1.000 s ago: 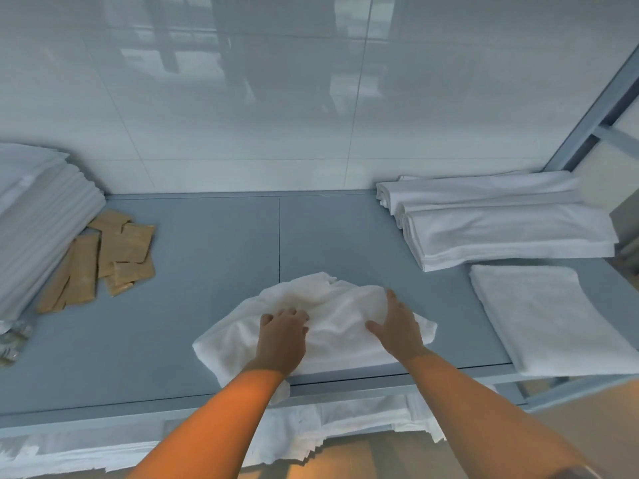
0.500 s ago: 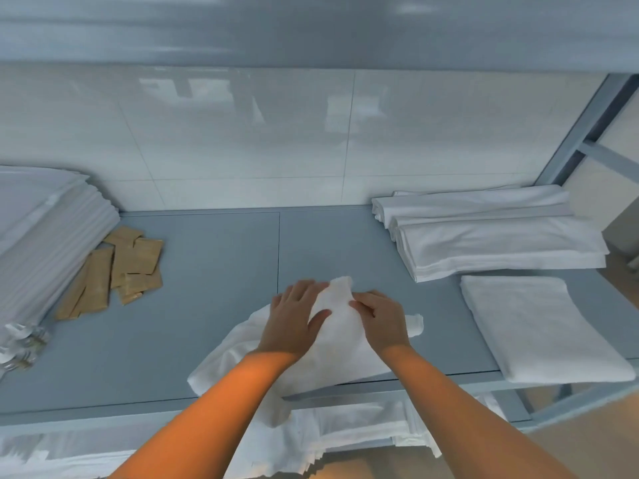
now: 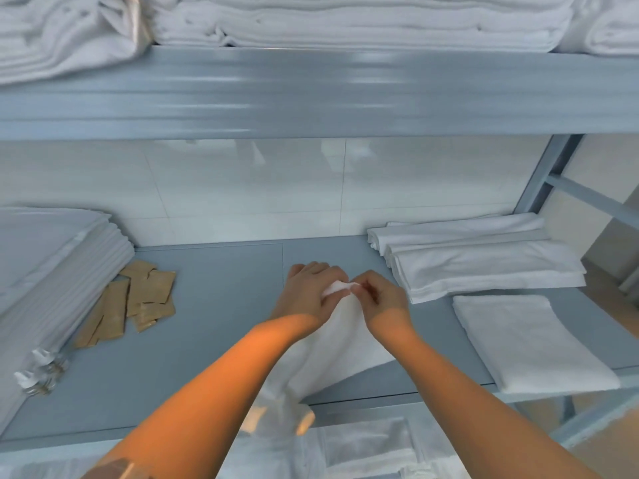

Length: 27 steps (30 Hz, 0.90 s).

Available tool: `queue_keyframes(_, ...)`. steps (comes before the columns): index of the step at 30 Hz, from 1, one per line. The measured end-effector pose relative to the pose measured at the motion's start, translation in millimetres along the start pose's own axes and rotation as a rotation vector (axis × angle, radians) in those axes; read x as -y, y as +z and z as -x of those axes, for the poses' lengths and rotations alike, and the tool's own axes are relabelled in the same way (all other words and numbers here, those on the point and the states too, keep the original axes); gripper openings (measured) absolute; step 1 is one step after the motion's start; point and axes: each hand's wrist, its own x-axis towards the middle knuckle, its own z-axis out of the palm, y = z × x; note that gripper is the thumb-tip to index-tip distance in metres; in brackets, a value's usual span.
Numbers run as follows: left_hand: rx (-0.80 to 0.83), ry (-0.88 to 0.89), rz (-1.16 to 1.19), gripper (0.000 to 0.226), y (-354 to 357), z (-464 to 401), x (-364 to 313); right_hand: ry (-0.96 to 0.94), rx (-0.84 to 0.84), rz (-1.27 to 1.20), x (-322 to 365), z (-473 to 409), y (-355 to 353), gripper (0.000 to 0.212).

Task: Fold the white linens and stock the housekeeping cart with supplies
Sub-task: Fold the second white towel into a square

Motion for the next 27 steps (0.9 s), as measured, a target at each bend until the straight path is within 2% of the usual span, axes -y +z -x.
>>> queue_keyframes(4,-0.042,0.042,-0.029,0.027,-14.3,0.3,-0.2,-0.039,0.025,-0.014,10.4,7.8,-4.7,0.027)
queue_keyframes(10,-0.102,0.069,-0.104,0.046,-35.9,3.0,13.5,-0.105,0.077,0.209,16.3,14.1,-22.8,0.011)
queue_keyframes(12,-0.104,0.045,-0.086,0.044,-43.4,2.9,14.8,-0.145,0.091,0.268,21.2,15.4,-31.8,0.009)
queue_keyframes(15,-0.06,0.05,0.003,0.039,-48.0,2.7,13.3,-0.193,0.232,0.313,29.5,15.1,-46.6,0.011)
queue_keyframes(18,0.048,-0.149,0.091,0.039,-49.0,7.0,5.8,-0.278,0.341,0.494,34.0,10.9,-61.2,0.018)
queue_keyframes(20,0.112,-0.165,0.057,0.045,-47.1,12.5,-0.5,-0.343,0.308,0.595,35.4,9.9,-71.6,0.02)
queue_keyframes(23,0.178,-0.116,-0.018,0.034,-48.0,19.1,-11.3,-0.411,0.194,0.667,32.8,13.2,-86.9,0.025)
queue_keyframes(27,0.148,-0.13,-0.157,0.023,-45.0,30.5,-21.9,-0.363,0.098,0.712,16.3,24.6,-111.6,0.016)
